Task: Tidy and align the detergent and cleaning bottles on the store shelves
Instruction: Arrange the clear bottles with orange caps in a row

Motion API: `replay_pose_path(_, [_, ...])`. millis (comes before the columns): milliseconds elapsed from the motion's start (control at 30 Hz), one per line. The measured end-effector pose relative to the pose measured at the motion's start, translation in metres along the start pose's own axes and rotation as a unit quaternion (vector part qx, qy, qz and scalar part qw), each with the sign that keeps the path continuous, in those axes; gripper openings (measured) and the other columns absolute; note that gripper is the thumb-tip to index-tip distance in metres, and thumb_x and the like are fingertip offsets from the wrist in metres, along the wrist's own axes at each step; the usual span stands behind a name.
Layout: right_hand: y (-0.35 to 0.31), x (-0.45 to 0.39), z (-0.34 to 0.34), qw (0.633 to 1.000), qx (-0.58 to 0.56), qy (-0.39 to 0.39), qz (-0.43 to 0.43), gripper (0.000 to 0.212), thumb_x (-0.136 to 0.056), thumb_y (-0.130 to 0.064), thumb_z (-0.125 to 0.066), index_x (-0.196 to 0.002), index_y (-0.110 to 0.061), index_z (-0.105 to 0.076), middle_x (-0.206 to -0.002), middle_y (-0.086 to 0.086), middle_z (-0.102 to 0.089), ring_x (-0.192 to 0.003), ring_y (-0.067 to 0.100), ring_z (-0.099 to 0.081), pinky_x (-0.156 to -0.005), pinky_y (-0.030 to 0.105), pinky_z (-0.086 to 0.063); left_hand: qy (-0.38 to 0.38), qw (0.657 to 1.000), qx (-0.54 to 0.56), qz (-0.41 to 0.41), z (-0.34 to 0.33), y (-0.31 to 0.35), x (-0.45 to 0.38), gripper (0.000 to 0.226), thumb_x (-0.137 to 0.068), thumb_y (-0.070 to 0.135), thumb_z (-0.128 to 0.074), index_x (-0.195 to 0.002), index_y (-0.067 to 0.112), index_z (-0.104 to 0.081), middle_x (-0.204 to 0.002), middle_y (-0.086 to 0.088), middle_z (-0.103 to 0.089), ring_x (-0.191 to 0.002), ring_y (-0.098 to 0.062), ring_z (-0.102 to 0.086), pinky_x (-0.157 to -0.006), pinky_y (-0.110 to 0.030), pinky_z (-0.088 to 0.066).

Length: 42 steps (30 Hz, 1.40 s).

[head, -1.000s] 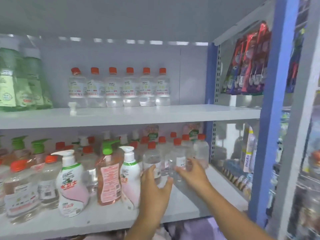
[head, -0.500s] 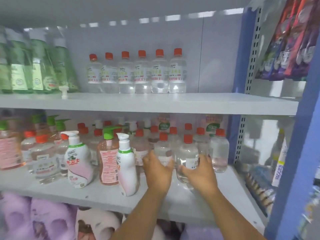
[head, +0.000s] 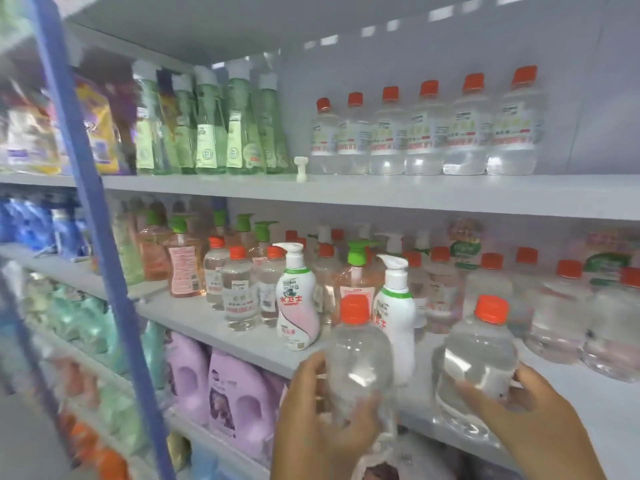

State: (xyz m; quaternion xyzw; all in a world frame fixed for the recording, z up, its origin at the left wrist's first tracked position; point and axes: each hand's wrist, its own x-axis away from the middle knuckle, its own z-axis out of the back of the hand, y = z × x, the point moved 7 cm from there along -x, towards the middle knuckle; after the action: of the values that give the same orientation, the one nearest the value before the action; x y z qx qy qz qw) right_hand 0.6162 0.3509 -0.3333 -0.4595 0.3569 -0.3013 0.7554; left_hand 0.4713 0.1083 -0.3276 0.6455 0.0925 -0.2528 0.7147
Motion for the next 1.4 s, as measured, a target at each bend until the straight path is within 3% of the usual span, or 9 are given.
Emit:
replay_pose_path(200, [-0.017,0.0,-0.077,0.999,0.009,0.032,0.01,0.058,-0.066,-0.056,-0.09,-0.118,-0.055,-0.063,-0.109,-0.027,-0.066,-0.094,-0.003,-0.067,-0.085,0.036,-0.055,0.087,0.995,-0.044,0.019,0.111,-0.078,-0.099,0.048,-0.074,0.029,-0.087,-0.113,0.036,-0.06,-0.1,0.009,-0.071,-0.08,0.009,-0.063,-0.062,-0.014,-0.043])
replay_pose_path(467, [-0.034,-0.023,-0.154,0.997,0.045,0.065,-0.009,0.069,-0.073,-0.057,-0.083,-0.134,-0.041,-0.057,-0.128,-0.015,-0.066,-0.112,0.008,-0.066,-0.096,0.039,-0.054,-0.002,0.998,-0.055,-0.036,0.097,-0.12,-0.171,0.054,-0.079,0.034,-0.084,-0.127,0.028,-0.059,-0.11,0.01,-0.059,-0.099,-0.009,-0.061,-0.085,-0.035,-0.052])
replay_pose_path(567, [-0.035,-0.023,-0.168,0.994,0.062,0.093,-0.012,0.08,-0.079,-0.059,-0.078,-0.148,-0.032,-0.047,-0.139,-0.011,-0.06,-0.122,0.012,-0.061,-0.105,0.041,-0.05,-0.03,0.997,-0.058,-0.045,0.09,-0.13,-0.178,0.063,-0.079,0.041,-0.083,-0.134,0.031,-0.054,-0.116,0.012,-0.055,-0.107,-0.012,-0.059,-0.084,-0.03,-0.048])
replay_pose_path(767, [-0.041,-0.03,-0.176,0.995,0.047,0.089,0.002,0.064,-0.083,-0.049,-0.08,-0.139,-0.038,-0.053,-0.124,-0.021,-0.064,-0.107,-0.004,-0.061,-0.087,0.018,-0.048,-0.037,0.997,-0.055,-0.05,0.083,-0.128,-0.176,0.076,-0.076,0.035,-0.088,-0.141,0.025,-0.05,-0.123,0.002,-0.053,-0.113,-0.014,-0.052,-0.091,-0.035,-0.046])
replay_pose_path(900, [-0.028,-0.035,-0.161,0.998,0.029,0.049,-0.019,0.055,-0.082,-0.053,-0.08,-0.129,-0.05,-0.05,-0.119,-0.033,-0.062,-0.101,-0.017,-0.059,-0.072,0.003,-0.045,0.088,0.977,-0.095,-0.169,0.09,-0.088,-0.138,0.068,-0.074,0.048,-0.076,-0.129,0.011,-0.061,-0.127,-0.012,-0.059,-0.114,-0.031,-0.054,-0.103,-0.047,-0.041])
replay_pose_path(1067, [-0.003,-0.057,-0.085,0.994,0.042,0.089,-0.05,0.057,-0.088,-0.043,-0.078,-0.139,-0.035,-0.052,-0.129,-0.016,-0.06,-0.099,-0.011,-0.058,-0.071,0.007,-0.044,-0.106,0.965,0.07,-0.229,0.006,-0.011,-0.084,0.046,-0.069,0.042,-0.072,-0.109,0.061,-0.062,-0.108,0.02,-0.063,-0.092,-0.003,-0.066,-0.085,-0.008,-0.048])
replay_pose_path(1267, [-0.011,-0.122,0.01,0.977,0.126,0.173,-0.02,0.072,-0.086,-0.039,-0.08,-0.147,-0.017,-0.049,-0.141,0.007,-0.056,-0.117,0.02,-0.061,-0.095,0.034,-0.054,-0.201,0.957,0.006,-0.211,-0.112,0.054,-0.083,0.046,-0.092,0.039,-0.068,-0.134,0.034,-0.05,-0.13,0.023,-0.044,-0.119,0.015,-0.044,-0.098,-0.003,-0.034])
replay_pose_path(1333, [-0.01,-0.148,0.016,0.976,0.135,0.169,-0.024,0.086,-0.082,-0.04,-0.083,-0.153,-0.016,-0.04,-0.148,0.01,-0.05,-0.131,0.027,-0.054,-0.105,0.04,-0.051,-0.207,0.96,-0.08,-0.173,-0.154,0.07,-0.109,0.036,-0.094,0.043,-0.065,-0.123,0.024,-0.054,-0.119,0.013,-0.051,-0.105,-0.003,-0.058,-0.091,-0.02,-0.048])
replay_pose_path(1400, [-0.005,-0.169,0.01,0.979,0.142,0.142,-0.035,0.096,-0.08,-0.045,-0.084,-0.156,-0.015,-0.033,-0.15,0.011,-0.049,-0.135,0.029,-0.051,-0.107,0.039,-0.049,-0.191,0.961,-0.145,-0.137,-0.187,0.085,-0.142,0.037,-0.093,0.039,-0.067,-0.123,0.021,-0.055,-0.101,0.004,-0.056,-0.075,-0.011,-0.062,-0.067,-0.026,-0.052])
